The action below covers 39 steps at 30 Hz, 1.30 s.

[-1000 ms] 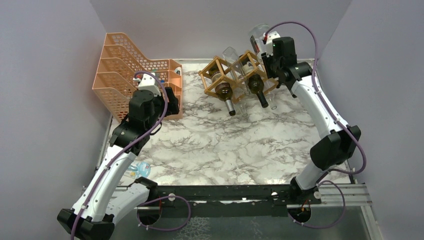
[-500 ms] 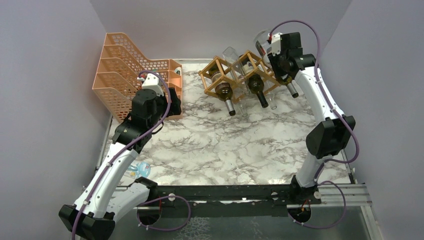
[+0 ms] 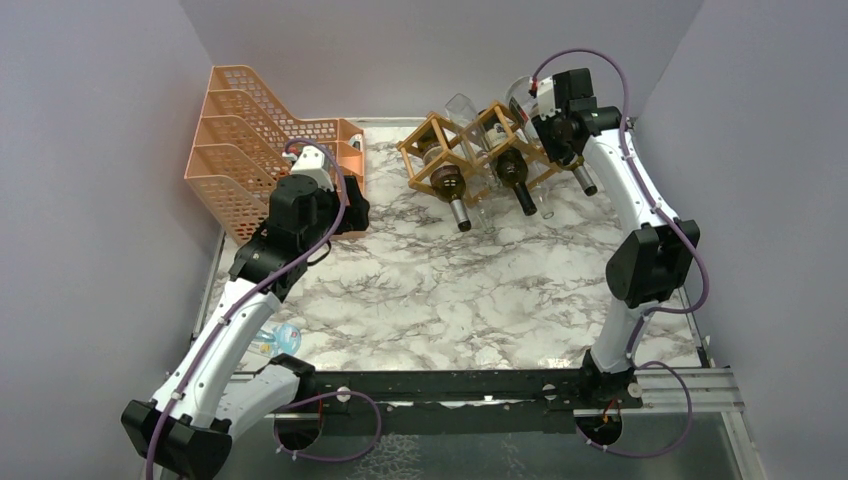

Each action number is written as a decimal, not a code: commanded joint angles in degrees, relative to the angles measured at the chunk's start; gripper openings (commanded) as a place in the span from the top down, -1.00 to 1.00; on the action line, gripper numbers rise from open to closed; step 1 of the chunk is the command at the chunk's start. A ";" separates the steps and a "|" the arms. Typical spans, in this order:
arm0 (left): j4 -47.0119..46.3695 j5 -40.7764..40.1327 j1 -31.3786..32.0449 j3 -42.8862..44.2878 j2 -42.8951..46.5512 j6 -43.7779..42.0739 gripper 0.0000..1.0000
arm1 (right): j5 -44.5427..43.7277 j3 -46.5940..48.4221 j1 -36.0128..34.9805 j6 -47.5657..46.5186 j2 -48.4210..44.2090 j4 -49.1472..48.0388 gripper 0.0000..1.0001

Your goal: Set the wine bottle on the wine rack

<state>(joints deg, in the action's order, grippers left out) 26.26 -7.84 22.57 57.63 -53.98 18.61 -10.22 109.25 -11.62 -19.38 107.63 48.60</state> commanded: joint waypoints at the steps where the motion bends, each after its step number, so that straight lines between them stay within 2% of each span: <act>1: -1.07 5.35 0.02 2.14 -1.64 1.81 -0.78 | -0.77 2.24 -0.31 -0.36 -2.00 -7.33 0.51; 4: 0.00 5.96 -0.03 2.75 -3.55 4.71 -0.97 | 0.26 1.36 -0.27 -0.22 -2.05 -7.44 0.26; 6: 1.50 6.41 -0.06 3.50 -5.10 5.43 -0.98 | 0.91 0.99 -0.34 0.24 -2.24 -7.31 0.08; 9: 2.41 6.82 0.00 3.98 -6.60 6.11 -0.98 | 1.14 1.29 -0.28 1.70 -2.14 -5.90 -0.07; 17: 2.17 9.34 0.01 3.84 -7.83 -0.22 -0.98 | 4.28 0.99 -0.31 4.56 -4.81 -4.65 -0.24; 24: 0.85 8.91 -0.03 3.35 -6.36 -1.65 -0.98 | 7.82 -0.70 -0.34 8.24 -10.25 -6.56 -0.33; 30: -0.39 7.45 0.00 3.70 -4.00 -3.26 -0.98 | 9.03 -11.12 -0.26 14.65 -21.00 -12.44 -0.33; 39: -1.01 6.63 0.01 4.31 -0.15 -6.99 -0.98 | 10.82 -36.09 -0.30 27.00 -45.51 -16.67 -0.40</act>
<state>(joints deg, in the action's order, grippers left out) 27.33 -0.10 22.57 59.68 -56.58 14.24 -1.34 82.00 -11.99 0.60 71.00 34.68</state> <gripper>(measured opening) 0.987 0.691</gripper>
